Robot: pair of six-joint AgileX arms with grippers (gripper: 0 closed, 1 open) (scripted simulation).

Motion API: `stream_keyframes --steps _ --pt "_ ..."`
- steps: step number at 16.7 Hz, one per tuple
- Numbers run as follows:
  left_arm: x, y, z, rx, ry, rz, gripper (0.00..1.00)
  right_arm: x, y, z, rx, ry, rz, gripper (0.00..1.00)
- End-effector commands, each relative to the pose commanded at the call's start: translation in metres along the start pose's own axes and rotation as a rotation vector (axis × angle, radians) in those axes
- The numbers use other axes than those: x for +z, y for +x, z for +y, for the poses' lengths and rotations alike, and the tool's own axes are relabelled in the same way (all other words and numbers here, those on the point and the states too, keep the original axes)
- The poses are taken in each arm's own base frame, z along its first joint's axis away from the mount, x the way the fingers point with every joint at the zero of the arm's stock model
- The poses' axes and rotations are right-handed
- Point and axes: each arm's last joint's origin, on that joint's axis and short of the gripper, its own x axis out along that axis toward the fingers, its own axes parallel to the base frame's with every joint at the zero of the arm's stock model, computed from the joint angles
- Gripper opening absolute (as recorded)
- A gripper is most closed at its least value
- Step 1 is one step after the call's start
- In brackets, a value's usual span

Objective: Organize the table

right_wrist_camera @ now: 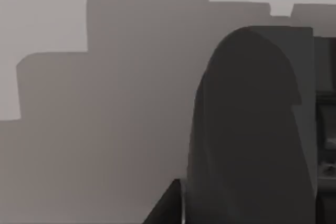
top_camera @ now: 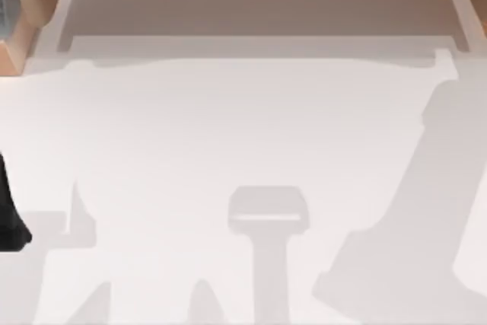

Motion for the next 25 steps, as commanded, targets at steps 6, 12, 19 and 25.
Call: stream_keyframes --steps 6,12,19,25 --pt "0.000 0.000 0.000 0.000 0.000 0.000 1.00 0.000 0.000 0.000 0.000 0.000 0.000 0.02" --pt "0.000 0.000 0.000 0.000 0.000 0.000 1.00 0.000 0.000 0.000 0.000 0.000 0.000 0.00" --pt "0.000 0.000 0.000 0.000 0.000 0.000 1.00 0.000 -0.026 0.000 -0.035 -0.009 -0.049 0.00" --pt "0.000 0.000 0.000 0.000 0.000 0.000 1.00 -0.020 -0.116 0.018 -0.142 -0.031 -0.203 0.00"
